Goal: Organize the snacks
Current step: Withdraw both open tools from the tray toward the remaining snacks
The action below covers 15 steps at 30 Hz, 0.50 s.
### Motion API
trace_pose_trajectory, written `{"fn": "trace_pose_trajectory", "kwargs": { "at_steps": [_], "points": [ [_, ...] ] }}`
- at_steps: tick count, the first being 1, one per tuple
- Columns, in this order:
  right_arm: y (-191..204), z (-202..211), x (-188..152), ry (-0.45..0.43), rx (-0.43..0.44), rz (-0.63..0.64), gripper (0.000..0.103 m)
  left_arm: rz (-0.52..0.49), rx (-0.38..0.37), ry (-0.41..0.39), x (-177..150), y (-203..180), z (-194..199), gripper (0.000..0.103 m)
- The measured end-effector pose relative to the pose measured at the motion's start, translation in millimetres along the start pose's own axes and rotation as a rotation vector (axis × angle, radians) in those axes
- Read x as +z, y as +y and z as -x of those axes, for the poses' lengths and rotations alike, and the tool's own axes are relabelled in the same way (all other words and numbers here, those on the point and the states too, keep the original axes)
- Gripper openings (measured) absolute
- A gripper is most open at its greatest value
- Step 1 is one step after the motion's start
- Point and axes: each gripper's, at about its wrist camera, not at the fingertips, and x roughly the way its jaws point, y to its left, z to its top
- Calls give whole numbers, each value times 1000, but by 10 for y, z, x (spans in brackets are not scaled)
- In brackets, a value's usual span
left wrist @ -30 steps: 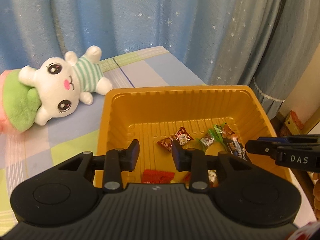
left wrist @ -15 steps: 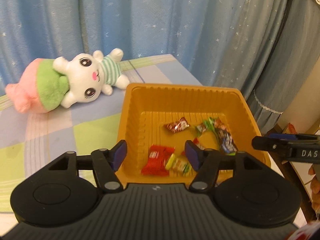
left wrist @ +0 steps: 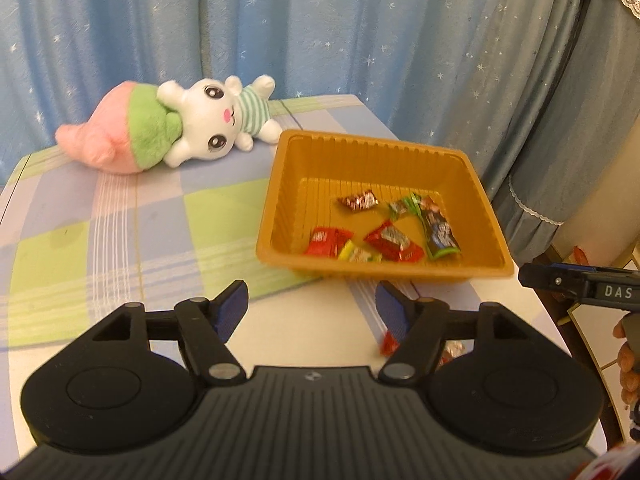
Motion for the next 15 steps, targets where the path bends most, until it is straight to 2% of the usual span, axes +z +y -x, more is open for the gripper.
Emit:
{"fn": "trace_pose_trajectory", "kwargs": {
  "at_steps": [5,8,15],
  "points": [
    [40,156,-208,21,-2,18,80,24,4,16,-266,38,196,69],
    [71,237,-341,33,-2,27,80,37,19,29,-441,57,299,76],
    [191,380,-664,79,3,57,80,55,48,55,-816,91,515,79]
  ]
}}
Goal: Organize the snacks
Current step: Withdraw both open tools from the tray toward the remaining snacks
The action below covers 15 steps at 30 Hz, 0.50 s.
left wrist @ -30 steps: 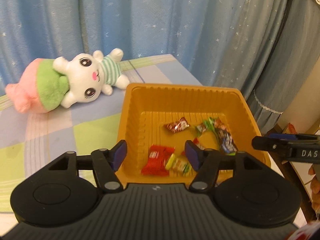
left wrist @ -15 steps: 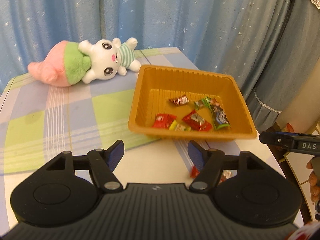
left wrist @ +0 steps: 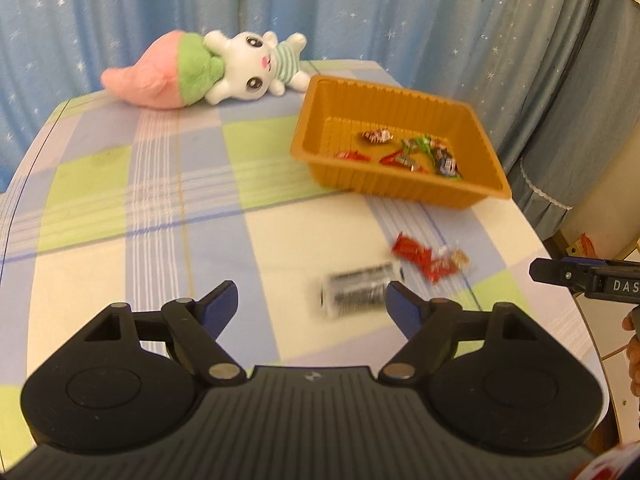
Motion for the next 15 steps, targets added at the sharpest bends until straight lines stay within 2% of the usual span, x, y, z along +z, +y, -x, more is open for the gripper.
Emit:
{"fn": "trace_pose_trajectory", "kwargs": {
  "at_steps": [15],
  "points": [
    [223,95,-624,121,12,75,80,13,-8,58,-607,94,252,79]
  ]
}}
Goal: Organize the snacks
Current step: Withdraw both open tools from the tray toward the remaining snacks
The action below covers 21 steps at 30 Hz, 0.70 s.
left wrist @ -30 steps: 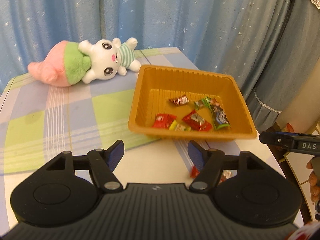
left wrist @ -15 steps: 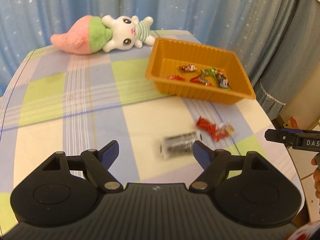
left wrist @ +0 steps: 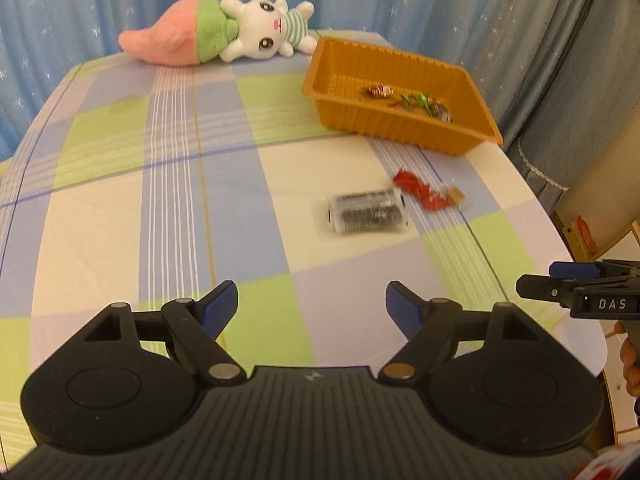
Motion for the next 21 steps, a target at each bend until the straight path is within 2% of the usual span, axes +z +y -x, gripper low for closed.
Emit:
{"fn": "trace_pose_trajectory", "kwargs": {
  "at_steps": [10,21],
  "points": [
    [132,-79,-270,76,1,19,80,-24,-15,71,-309,-33,-51,79],
    [191,-127,-342,99,2,20,80,-52,-33,91,-398,-128,-61,79]
  ]
}}
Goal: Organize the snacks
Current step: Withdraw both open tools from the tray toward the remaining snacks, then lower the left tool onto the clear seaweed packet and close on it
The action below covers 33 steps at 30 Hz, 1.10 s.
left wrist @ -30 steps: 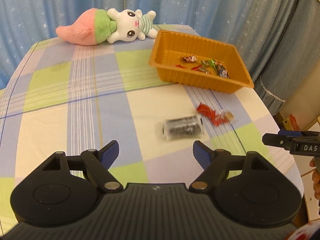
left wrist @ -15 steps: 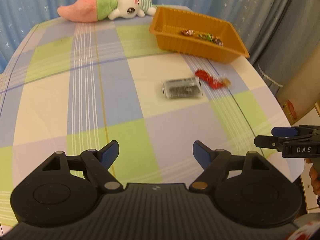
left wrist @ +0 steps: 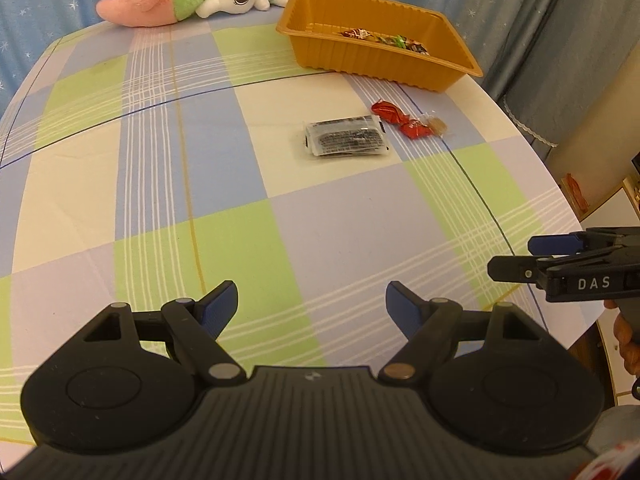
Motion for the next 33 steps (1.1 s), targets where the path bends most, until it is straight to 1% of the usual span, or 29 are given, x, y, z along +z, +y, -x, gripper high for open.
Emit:
{"fn": "trace_pose_trajectory", "kwargs": {
  "at_steps": [11,19,27,33],
  "points": [
    [-16,-32,31,4,6,2,80,-10,1,7,41,-47,-49,79],
    [-103,-56,104,2,7,-10,80,-29,2,8,144,-112,-137,79],
    [-242,-90,215,-3,2,-27,80,-76,-3,-13,287,-217,-266,79],
    [-366,-129,305,-13,-6,-46,80,-116,11,-16,430,-274,-457,79]
  ]
}}
